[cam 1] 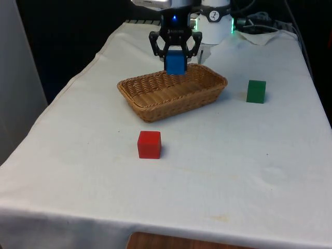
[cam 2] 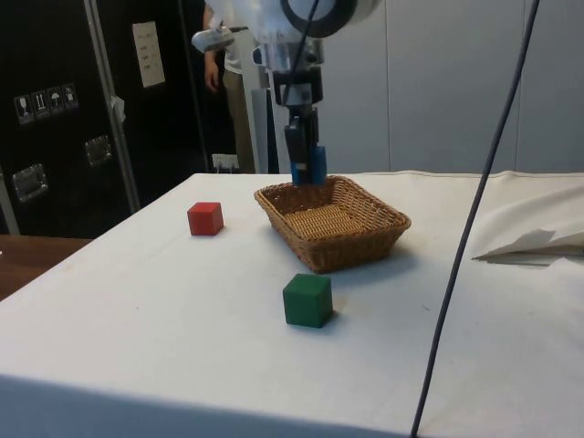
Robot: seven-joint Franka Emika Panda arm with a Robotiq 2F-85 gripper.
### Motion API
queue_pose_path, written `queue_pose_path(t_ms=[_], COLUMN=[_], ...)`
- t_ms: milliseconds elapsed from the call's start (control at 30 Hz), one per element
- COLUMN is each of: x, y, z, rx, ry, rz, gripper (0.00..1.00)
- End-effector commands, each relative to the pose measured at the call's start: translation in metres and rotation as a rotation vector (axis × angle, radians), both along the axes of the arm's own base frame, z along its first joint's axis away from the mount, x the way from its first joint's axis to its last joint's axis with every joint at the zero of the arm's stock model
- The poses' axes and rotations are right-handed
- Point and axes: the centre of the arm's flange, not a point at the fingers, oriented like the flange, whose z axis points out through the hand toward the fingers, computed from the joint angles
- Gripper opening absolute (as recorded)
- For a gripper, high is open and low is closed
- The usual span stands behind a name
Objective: Pick up the blue cube and place it into the basket.
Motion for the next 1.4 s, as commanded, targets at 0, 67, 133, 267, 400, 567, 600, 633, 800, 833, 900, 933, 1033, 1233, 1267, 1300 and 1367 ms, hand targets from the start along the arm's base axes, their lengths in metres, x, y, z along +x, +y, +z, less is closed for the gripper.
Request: queue_pose_path(t_ms=[0, 67, 133, 267, 400, 567, 600, 633, 800, 833, 900, 933, 1033, 1233, 1267, 1300, 1367], x=[-0.004, -0.011, -0.013, -0.015, -0.017, -0.019, -0.019, -0.019, -0.020, -0.020, -0.020, -0.020, -0.020, -0.018, -0.017, -0.017, -0.014], y=[-0.002, -0.005, -0.007, -0.008, -0.010, -0.017, -0.019, -0.020, -0.025, -0.026, -0.028, -0.029, -0.032, -0.034, -0.035, -0.035, -0.036], z=[0.000, -0.003, -0.005, -0.006, -0.011, -0.020, -0.022, -0.025, -0.035, -0.037, -0.041, -0.042, -0.048, -0.056, -0.059, -0.059, -0.062], rx=[0.002, 0.002, 0.003, 0.005, 0.008, 0.014, 0.015, 0.017, 0.017, 0.027, 0.029, 0.030, 0.035, 0.041, 0.045, 0.045, 0.049], ry=[-0.011, -0.009, -0.007, -0.005, 0.001, 0.013, 0.014, 0.016, 0.029, 0.024, 0.028, 0.028, 0.036, 0.046, 0.047, 0.047, 0.050], rz=[0.004, 0.012, 0.017, 0.017, 0.016, 0.013, 0.013, 0.013, 0.009, 0.008, 0.003, 0.001, -0.008, -0.026, -0.036, -0.036, -0.050], gripper=[0.00, 0.00, 0.00, 0.00, 0.00, 0.00, 0.00, 0.00, 0.00, 0.00, 0.00, 0.00, 0.00, 0.00, 0.00, 0.00, 0.00])
